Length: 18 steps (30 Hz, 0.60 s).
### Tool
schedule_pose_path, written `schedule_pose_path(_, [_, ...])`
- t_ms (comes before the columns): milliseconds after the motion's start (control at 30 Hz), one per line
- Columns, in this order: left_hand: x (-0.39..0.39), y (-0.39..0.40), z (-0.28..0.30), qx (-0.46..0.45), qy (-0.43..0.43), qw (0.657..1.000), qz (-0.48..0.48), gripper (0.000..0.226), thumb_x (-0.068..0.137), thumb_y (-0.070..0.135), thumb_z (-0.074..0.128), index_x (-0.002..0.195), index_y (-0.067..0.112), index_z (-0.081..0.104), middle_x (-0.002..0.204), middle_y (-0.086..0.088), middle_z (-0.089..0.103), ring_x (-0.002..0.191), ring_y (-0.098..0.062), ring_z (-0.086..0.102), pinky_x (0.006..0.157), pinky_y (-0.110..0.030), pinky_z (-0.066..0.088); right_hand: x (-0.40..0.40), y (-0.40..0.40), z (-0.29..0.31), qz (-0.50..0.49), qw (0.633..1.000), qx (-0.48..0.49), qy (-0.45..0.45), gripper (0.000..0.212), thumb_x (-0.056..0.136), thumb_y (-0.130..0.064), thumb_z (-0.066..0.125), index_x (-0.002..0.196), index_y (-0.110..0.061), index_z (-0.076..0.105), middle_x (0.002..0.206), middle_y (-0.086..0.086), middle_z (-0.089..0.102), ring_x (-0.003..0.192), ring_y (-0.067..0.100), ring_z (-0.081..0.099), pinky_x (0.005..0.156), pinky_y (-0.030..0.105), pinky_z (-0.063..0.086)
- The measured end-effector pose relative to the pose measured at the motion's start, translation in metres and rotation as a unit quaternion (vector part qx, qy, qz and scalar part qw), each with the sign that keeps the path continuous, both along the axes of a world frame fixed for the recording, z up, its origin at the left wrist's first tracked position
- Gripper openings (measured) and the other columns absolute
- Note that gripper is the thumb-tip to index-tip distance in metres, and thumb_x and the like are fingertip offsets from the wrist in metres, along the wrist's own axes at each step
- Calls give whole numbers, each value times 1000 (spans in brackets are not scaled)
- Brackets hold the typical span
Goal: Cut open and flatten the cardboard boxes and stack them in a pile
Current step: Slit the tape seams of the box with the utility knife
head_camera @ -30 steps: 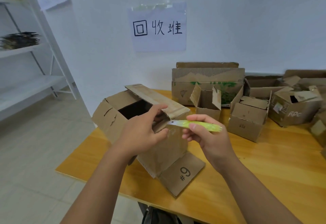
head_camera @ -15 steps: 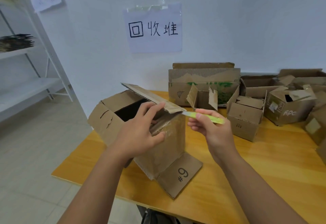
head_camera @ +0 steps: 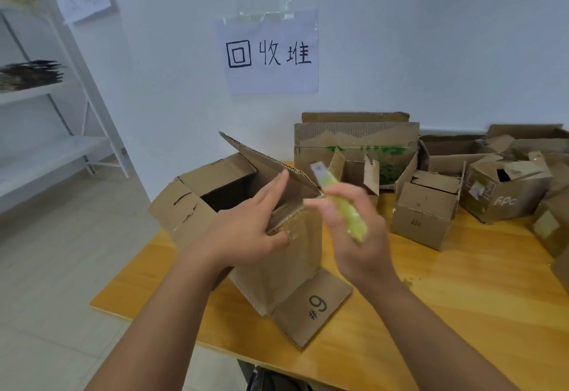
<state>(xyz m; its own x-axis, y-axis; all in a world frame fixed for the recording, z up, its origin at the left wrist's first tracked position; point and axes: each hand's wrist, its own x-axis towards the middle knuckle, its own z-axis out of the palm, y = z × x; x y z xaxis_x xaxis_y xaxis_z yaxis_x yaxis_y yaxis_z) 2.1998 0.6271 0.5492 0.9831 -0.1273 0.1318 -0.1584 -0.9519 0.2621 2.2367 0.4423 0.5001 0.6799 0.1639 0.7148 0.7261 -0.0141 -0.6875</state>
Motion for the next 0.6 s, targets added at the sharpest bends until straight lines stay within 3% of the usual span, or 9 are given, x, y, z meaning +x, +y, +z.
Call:
schedule_pose_path(33, [1, 0, 0, 7, -1, 1000, -2, 93, 92, 45, 53, 147, 49, -23, 161, 21, 12, 116, -4, 51, 75, -30, 53, 3, 7, -2, -2, 997, -72, -22, 30, 98, -40, 52, 121, -20, 54, 106, -15, 71, 81, -1, 66, 63, 16, 50])
schedule_pose_path(100, [1, 0, -1, 7, -10, 1000, 1, 92, 91, 46, 52, 150, 46, -18, 161, 19, 14, 112, -4, 50, 66, -23, 48, 14, 17, -4, -16, 984, -176, -25, 37, 97, -51, 48, 129, -33, 41, 130, -13, 61, 110, 1, 59, 84, 33, 55])
schedule_pose_path(167, [1, 1, -6, 6, -27, 999, 19, 92, 90, 49, 52, 152, 41, -15, 158, 13, 28, 100, -6, 48, 62, -19, 38, 26, 21, -6, -55, 976, -208, -30, 45, 96, -52, 48, 135, -32, 35, 143, -10, 52, 130, -3, 41, 108, 48, 42])
schedule_pose_path(267, [-1, 2, -14, 22, -56, 995, 75, 88, 90, 64, 42, 155, 37, -11, 162, 6, 22, 129, -14, 45, 90, -27, 46, 37, 22, -4, -117, 969, -214, -30, 48, 97, -48, 52, 135, -22, 39, 144, -4, 51, 132, 0, 36, 120, 47, 24])
schedule_pose_path(333, [1, 1, -17, 42, -57, 992, 105, 84, 90, 71, 31, 156, 34, -5, 161, 3, 27, 134, -18, 44, 102, -35, 42, 40, 23, -6, -151, 955, -254, -2, 47, 97, -50, 51, 133, -21, 40, 138, -3, 55, 129, 11, 47, 117, 41, 22])
schedule_pose_path(467, [5, -3, -18, 63, -42, 989, 129, 85, 89, 76, 27, 157, 31, 3, 126, 3, 61, 109, -16, 57, 94, -37, 40, 44, 23, -5, -155, 940, -295, 69, 46, 93, -62, 45, 123, -29, 35, 124, -7, 59, 111, 15, 58, 101, 40, 31])
schedule_pose_path(600, [3, 1, -14, 62, -27, 987, 144, 87, 87, 72, 40, 157, 31, 9, 138, -1, 46, 123, -19, 44, 99, -37, 35, 44, 26, 1, -133, 941, -289, 114, 50, 91, -59, 55, 124, -30, 31, 124, -6, 62, 103, 19, 61, 93, 45, 50])
